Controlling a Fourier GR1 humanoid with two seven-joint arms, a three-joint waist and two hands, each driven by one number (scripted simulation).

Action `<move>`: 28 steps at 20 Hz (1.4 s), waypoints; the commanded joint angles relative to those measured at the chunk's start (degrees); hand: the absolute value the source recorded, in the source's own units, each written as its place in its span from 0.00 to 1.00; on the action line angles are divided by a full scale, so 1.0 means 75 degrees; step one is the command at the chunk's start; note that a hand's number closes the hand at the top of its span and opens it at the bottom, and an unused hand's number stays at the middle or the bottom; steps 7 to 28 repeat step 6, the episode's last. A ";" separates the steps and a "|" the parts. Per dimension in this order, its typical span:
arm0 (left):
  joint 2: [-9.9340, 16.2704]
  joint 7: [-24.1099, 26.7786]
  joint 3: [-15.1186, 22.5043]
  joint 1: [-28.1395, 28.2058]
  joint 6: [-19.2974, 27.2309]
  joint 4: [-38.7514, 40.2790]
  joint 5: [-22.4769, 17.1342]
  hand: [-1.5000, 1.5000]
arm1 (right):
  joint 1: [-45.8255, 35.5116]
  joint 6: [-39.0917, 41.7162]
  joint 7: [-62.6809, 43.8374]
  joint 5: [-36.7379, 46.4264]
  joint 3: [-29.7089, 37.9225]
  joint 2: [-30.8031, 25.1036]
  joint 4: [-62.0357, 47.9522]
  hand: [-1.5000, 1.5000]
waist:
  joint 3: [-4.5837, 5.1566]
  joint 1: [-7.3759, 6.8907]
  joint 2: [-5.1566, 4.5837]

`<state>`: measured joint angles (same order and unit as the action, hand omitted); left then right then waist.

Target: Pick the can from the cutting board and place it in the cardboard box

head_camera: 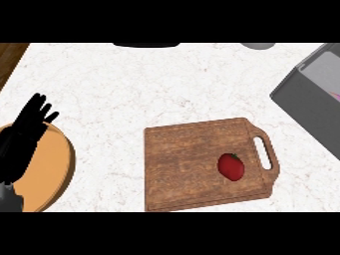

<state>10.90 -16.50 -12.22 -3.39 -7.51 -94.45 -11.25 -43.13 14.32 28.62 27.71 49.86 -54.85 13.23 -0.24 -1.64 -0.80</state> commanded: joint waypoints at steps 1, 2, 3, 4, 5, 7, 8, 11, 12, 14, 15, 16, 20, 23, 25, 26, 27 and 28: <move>-0.0027 -0.0040 -0.0010 0.0117 -0.0129 -0.0095 -0.0172 0.50 | 0.0451 0.0626 0.0565 -0.0225 0.0134 -0.0436 -0.0154 0.00 | -0.0007 -0.0017 -0.0001; -0.0067 0.0029 0.0006 0.0037 -0.0013 -0.0046 -0.0054 0.50 | 0.0425 0.0512 0.0482 -0.0226 0.0138 -0.0481 -0.0192 0.00 | -0.0009 -0.0039 -0.0014; 0.0288 -0.0248 -0.0320 -0.0044 -0.0113 -0.0170 -0.0286 0.50 | 0.0541 0.0724 0.0448 -0.0185 0.0082 -0.0612 -0.0241 0.00 | -0.0010 -0.0046 -0.0006; 0.0142 -0.0026 -0.0132 -0.0049 -0.0099 -0.0007 -0.0097 0.50 | 0.0510 0.0461 0.0605 -0.0166 0.0039 -0.0468 -0.0169 0.00 | -0.0010 -0.0051 -0.0017; -0.0109 -0.0037 0.0073 -0.0425 0.0210 0.0178 0.0112 0.50 | 0.0620 0.0509 0.0801 -0.0138 -0.0015 -0.0301 -0.0212 0.00 | -0.0012 -0.0005 -0.0029; -0.0092 -0.0284 0.0106 -0.0496 0.0308 0.0046 0.0131 0.50 | 0.0695 0.0521 0.0847 -0.0187 -0.0030 -0.0289 -0.0183 0.00 | -0.0005 0.0025 0.0004; -0.0092 -0.0284 0.0106 -0.0496 0.0308 0.0046 0.0131 0.50 | 0.0695 0.0521 0.0847 -0.0187 -0.0030 -0.0289 -0.0183 0.00 | -0.0005 0.0025 0.0004; -0.0092 -0.0284 0.0106 -0.0496 0.0308 0.0046 0.0131 0.50 | 0.0695 0.0521 0.0847 -0.0187 -0.0030 -0.0289 -0.0183 0.00 | -0.0005 0.0025 0.0004; -0.0092 -0.0284 0.0106 -0.0496 0.0308 0.0046 0.0131 0.50 | 0.0695 0.0521 0.0847 -0.0187 -0.0030 -0.0289 -0.0183 0.00 | -0.0005 0.0025 0.0004; -0.0092 -0.0284 0.0106 -0.0496 0.0308 0.0046 0.0131 0.50 | 0.0695 0.0521 0.0847 -0.0187 -0.0030 -0.0289 -0.0183 0.00 | -0.0005 0.0025 0.0004; -0.0092 -0.0284 0.0106 -0.0496 0.0308 0.0046 0.0131 0.50 | 0.0695 0.0521 0.0847 -0.0187 -0.0030 -0.0289 -0.0183 0.00 | -0.0005 0.0025 0.0004; -0.0092 -0.0284 0.0106 -0.0496 0.0308 0.0046 0.0131 0.50 | 0.0695 0.0521 0.0847 -0.0187 -0.0030 -0.0289 -0.0183 0.00 | -0.0005 0.0025 0.0004; -0.0092 -0.0284 0.0106 -0.0496 0.0308 0.0046 0.0131 0.50 | 0.0695 0.0521 0.0847 -0.0187 -0.0030 -0.0289 -0.0183 0.00 | -0.0005 0.0025 0.0004; -0.0092 -0.0284 0.0106 -0.0496 0.0308 0.0046 0.0131 0.50 | 0.0695 0.0521 0.0847 -0.0187 -0.0030 -0.0289 -0.0183 0.00 | -0.0005 0.0025 0.0004; -0.0092 -0.0284 0.0106 -0.0496 0.0308 0.0046 0.0131 0.50 | 0.0695 0.0521 0.0847 -0.0187 -0.0030 -0.0289 -0.0183 0.00 | -0.0005 0.0025 0.0004; -0.0092 -0.0284 0.0106 -0.0496 0.0308 0.0046 0.0131 0.50 | 0.0695 0.0521 0.0847 -0.0187 -0.0030 -0.0289 -0.0183 0.00 | -0.0005 0.0025 0.0004; -0.0092 -0.0284 0.0106 -0.0496 0.0308 0.0046 0.0131 0.50 | 0.0695 0.0521 0.0847 -0.0187 -0.0030 -0.0289 -0.0183 0.00 | -0.0005 0.0025 0.0004; -0.0092 -0.0284 0.0106 -0.0496 0.0308 0.0046 0.0131 0.50 | 0.0695 0.0521 0.0847 -0.0187 -0.0030 -0.0289 -0.0183 0.00 | -0.0005 0.0025 0.0004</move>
